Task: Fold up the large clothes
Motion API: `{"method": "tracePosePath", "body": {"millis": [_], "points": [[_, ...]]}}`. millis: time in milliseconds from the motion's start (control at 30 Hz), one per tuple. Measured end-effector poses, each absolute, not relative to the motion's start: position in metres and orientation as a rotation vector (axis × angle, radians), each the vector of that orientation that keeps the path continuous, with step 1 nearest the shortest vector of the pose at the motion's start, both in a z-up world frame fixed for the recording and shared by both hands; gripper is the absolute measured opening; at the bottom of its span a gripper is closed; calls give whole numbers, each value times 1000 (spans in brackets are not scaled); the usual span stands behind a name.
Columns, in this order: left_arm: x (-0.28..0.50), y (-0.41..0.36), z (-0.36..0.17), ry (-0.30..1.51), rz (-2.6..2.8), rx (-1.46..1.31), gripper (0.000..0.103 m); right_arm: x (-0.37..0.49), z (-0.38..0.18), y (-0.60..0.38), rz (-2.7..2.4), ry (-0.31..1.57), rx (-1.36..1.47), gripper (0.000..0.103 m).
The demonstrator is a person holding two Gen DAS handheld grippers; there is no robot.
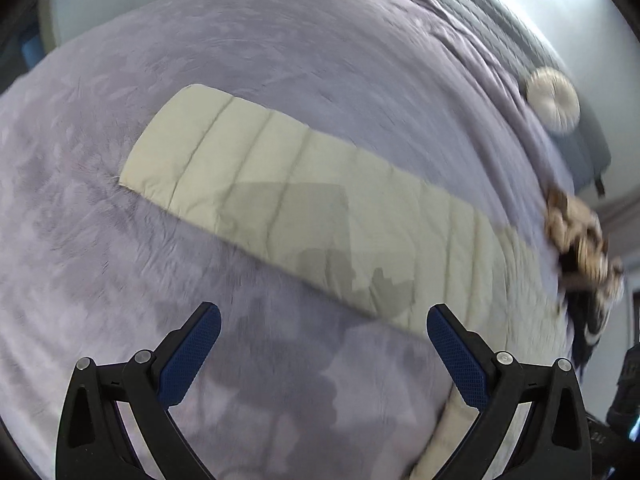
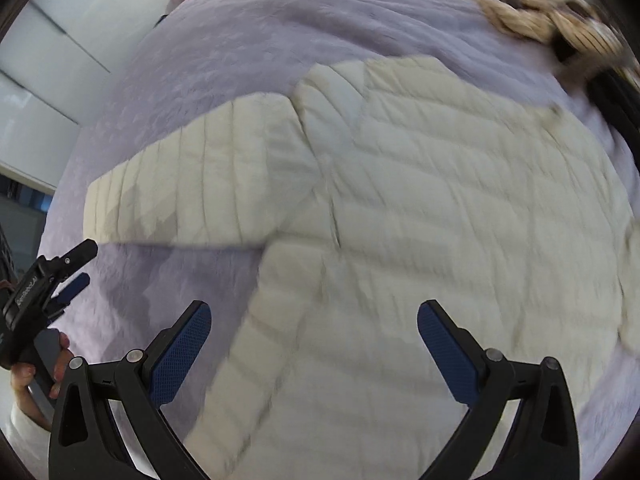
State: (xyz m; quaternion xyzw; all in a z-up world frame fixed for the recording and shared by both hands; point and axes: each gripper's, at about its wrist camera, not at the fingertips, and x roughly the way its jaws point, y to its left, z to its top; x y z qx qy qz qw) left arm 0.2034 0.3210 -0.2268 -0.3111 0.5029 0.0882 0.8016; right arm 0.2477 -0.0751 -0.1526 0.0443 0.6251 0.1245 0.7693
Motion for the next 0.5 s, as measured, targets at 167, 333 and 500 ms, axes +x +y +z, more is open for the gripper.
{"method": "tracePosePath", "body": {"millis": [167, 333, 500], "points": [[215, 338, -252, 1029, 221, -746, 103, 288, -172, -49, 305, 1285, 60, 38], [227, 349, -275, 1017, 219, -828, 103, 307, -197, -41, 325, 1286, 129, 19], [245, 351, -296, 995, 242, -870, 103, 314, -232, -31, 330, 1318, 133, 19]]}}
